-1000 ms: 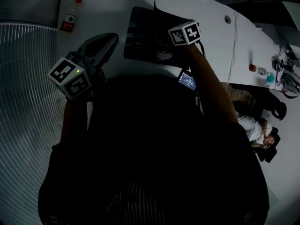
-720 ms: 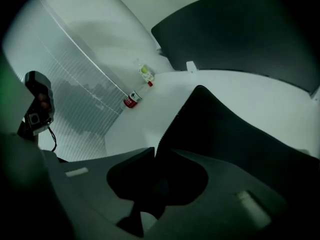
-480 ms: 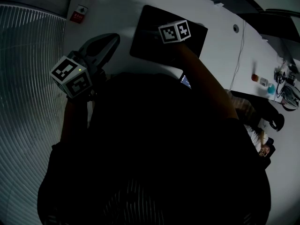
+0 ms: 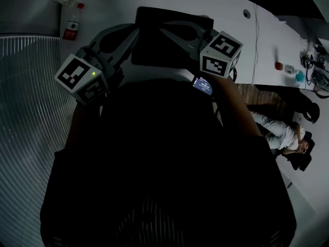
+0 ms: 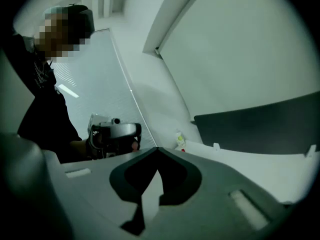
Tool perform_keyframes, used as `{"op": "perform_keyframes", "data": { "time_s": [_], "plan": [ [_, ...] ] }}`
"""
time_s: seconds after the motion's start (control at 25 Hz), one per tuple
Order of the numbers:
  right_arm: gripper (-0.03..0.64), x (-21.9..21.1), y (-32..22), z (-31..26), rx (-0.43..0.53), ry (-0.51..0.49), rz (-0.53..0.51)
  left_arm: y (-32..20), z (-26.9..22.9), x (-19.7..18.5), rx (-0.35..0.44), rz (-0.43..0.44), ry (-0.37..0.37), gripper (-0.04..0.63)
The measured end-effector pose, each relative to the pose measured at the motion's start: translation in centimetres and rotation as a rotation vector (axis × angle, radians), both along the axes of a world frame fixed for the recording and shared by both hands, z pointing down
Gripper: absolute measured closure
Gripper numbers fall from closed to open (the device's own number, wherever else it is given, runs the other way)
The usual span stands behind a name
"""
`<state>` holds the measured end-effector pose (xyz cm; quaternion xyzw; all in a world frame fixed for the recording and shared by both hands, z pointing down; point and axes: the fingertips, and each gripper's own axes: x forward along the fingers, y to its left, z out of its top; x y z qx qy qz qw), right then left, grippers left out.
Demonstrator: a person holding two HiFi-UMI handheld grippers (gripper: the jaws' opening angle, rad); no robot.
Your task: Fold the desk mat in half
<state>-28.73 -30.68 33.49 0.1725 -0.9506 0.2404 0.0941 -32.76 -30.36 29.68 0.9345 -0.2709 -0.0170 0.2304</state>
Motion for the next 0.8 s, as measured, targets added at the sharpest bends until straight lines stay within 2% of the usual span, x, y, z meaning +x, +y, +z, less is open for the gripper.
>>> {"op": "perform_keyframes", "data": {
  "time_s": [0.08,0.2,0.4,0.56,0.8],
  "plan": [
    [0.615,1.0,0.6,-1.1,0.032,0.005,0.032,-0.2,-1.5,2.0,0.020,0.031,0.046,0.586],
    [0.615,1.0,0.7,-3.0,0.059,-0.019,0.064,-0.1,-3.1,3.1,0.056,0.089,0.043,0.586],
    [0.615,2.9,-0.1,-4.3,0.100,0.004,0.111,0.7,-2.6,3.6,0.089,0.170,-0.032,0.586],
    [0.615,4.3,-0.6,-5.3,0.109,0.007,0.123,0.6,-2.3,3.4,0.078,0.152,-0.043,0.586],
    [0.615,3.0,-0.5,-5.6,0.129,0.018,0.054,0.5,-1.9,2.7,0.062,0.103,-0.048,0.586]
  ]
}}
